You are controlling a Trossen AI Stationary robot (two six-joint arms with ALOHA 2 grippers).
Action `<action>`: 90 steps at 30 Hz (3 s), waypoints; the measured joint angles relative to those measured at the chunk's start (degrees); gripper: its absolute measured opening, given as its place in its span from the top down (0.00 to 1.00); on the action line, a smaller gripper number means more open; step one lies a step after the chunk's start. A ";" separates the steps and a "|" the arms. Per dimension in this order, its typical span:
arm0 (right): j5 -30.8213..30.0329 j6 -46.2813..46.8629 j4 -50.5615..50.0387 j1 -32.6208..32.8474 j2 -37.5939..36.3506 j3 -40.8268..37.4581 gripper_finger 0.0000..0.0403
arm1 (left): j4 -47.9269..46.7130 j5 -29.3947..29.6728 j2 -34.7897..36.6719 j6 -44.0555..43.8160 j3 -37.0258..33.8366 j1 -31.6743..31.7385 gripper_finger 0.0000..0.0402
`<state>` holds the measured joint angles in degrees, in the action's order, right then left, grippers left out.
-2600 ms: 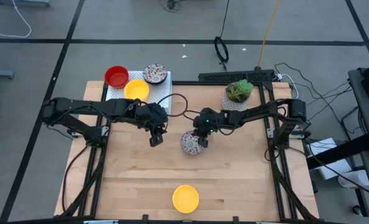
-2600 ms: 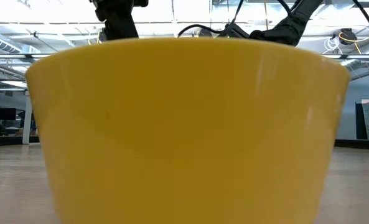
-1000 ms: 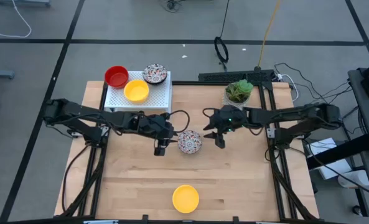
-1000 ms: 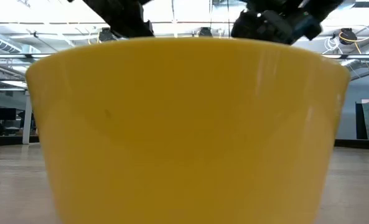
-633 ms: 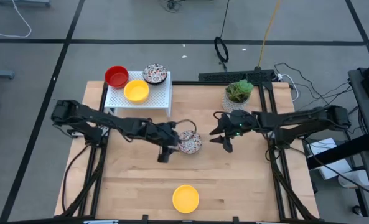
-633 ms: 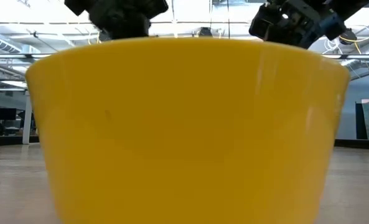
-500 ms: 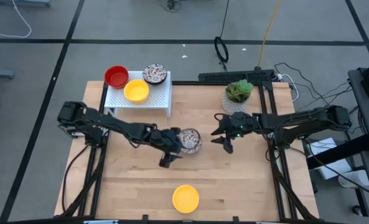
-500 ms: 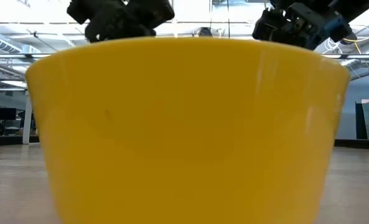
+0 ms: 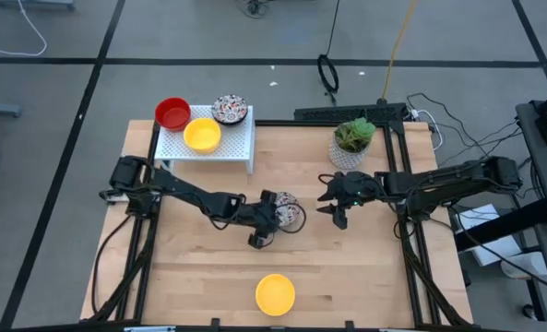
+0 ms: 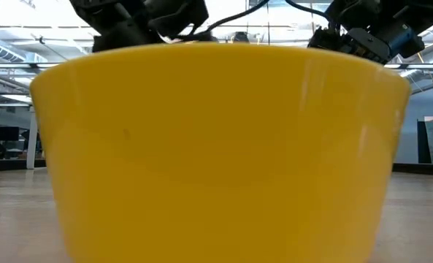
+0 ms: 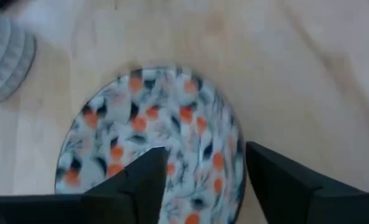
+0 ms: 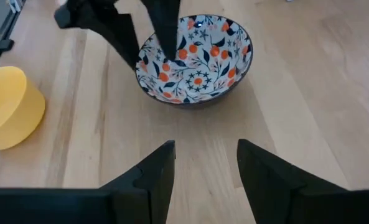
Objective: Pick & Place Mini bowls
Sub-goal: Stack the white patterned bowl on the white patterned bowl on the shelf
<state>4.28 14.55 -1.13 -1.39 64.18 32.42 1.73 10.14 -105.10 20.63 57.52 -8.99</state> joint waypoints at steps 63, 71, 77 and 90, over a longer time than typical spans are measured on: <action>0.00 -0.89 4.35 -0.02 0.02 0.02 0.60 | -17.10 1.64 32.97 -4.00 -0.02 43.75 0.90; 0.00 -0.90 4.34 -0.02 0.02 0.02 0.60 | -16.75 -1.53 30.11 -3.66 0.06 45.07 0.94; 0.00 -0.90 4.35 -0.02 0.02 0.02 0.60 | -14.11 -1.35 27.80 -1.18 0.13 45.03 0.95; 0.00 -0.90 4.33 -0.02 0.02 0.02 0.60 | -12.95 -0.87 27.70 -2.76 0.08 45.02 0.90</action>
<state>4.27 13.65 3.20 -1.41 64.20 32.45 -11.22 9.27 -77.41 17.87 57.60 36.03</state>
